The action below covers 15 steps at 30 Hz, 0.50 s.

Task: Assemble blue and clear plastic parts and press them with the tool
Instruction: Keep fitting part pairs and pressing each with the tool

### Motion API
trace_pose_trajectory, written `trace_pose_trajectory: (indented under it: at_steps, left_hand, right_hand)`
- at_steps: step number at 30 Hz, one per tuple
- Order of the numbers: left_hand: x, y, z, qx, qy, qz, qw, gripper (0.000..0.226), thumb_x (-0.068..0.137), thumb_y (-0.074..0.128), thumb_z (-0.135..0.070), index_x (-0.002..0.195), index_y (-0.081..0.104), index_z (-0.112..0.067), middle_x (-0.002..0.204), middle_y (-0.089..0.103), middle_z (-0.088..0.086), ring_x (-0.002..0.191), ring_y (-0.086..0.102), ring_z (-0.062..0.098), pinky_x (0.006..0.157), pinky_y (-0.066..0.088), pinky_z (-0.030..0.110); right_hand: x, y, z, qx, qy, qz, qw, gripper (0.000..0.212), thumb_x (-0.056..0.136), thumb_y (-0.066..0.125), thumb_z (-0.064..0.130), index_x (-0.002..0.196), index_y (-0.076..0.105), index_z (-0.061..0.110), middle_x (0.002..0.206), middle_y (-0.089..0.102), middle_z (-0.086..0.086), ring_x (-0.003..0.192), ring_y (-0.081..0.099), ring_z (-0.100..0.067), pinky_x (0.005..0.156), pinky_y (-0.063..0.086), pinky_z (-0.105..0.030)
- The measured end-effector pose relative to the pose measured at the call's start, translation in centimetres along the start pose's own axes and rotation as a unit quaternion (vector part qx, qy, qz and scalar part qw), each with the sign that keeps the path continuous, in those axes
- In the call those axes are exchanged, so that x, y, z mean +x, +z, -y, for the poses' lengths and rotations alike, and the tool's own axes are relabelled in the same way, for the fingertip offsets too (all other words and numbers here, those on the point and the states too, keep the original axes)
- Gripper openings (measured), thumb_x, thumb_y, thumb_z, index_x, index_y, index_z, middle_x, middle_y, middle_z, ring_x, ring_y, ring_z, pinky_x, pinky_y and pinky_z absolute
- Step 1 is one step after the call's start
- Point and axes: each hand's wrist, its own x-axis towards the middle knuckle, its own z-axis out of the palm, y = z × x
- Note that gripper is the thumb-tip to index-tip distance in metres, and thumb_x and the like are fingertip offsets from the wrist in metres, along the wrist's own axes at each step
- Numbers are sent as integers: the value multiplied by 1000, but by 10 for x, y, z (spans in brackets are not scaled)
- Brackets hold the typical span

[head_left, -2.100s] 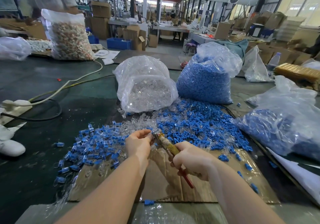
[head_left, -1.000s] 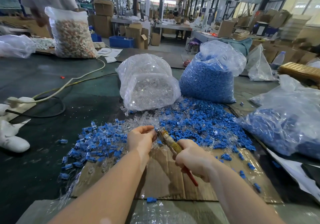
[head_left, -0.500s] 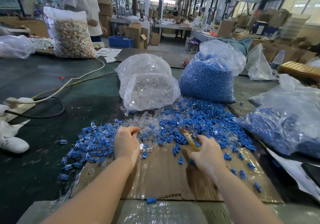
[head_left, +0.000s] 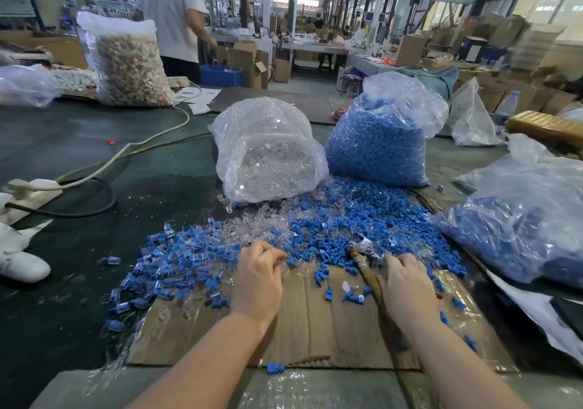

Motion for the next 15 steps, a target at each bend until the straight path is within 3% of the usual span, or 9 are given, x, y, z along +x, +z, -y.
trace_pose_trajectory:
  at_steps: [3, 6, 10, 13, 15]
  left_hand:
    - [-8, 11, -4, -16, 17, 31, 999, 20, 91, 55, -14, 108, 65, -16, 95, 47, -14, 94, 37, 0, 87, 26, 3]
    - [-10, 17, -5, -20, 16, 49, 998, 22, 92, 55, -15, 111, 64, -15, 99, 52, -11, 94, 39, 0, 87, 26, 3]
    - [-12, 24, -8, -7, 25, 81, 996, 33, 94, 50, -13, 126, 54, -19, 115, 54, -8, 106, 40, 2, 97, 29, 12]
    - [-15, 29, -7, 22, 30, 101, 994, 42, 97, 43, -12, 138, 41, -23, 134, 45, -8, 123, 31, 5, 104, 23, 15]
    - [-16, 29, -6, 20, 30, 101, 994, 43, 98, 42, -13, 139, 39, -24, 136, 44, -9, 125, 30, 6, 104, 22, 15]
  right_hand:
    - [-2, -1, 2, 0, 16, 4, 1000, 39, 99, 39, 30, 136, 37, 19, 127, 46, -2, 117, 43, -19, 97, 36, -28]
    - [-7, -6, 13, 18, 21, -51, 998, 27, 97, 40, 24, 122, 49, 19, 125, 48, -2, 114, 44, -21, 95, 36, -32]
    - [-14, -7, 43, 114, -79, -79, 987, 27, 95, 45, 15, 119, 57, 17, 122, 54, 1, 112, 47, -16, 99, 36, -31]
    - [-19, -2, 63, 126, -100, -48, 986, 32, 96, 41, 16, 125, 52, 22, 127, 50, 4, 120, 40, -17, 103, 31, -31]
    - [-21, 2, 70, 121, -101, -21, 987, 41, 96, 36, 17, 136, 42, 28, 133, 46, 6, 127, 33, -19, 105, 26, -35]
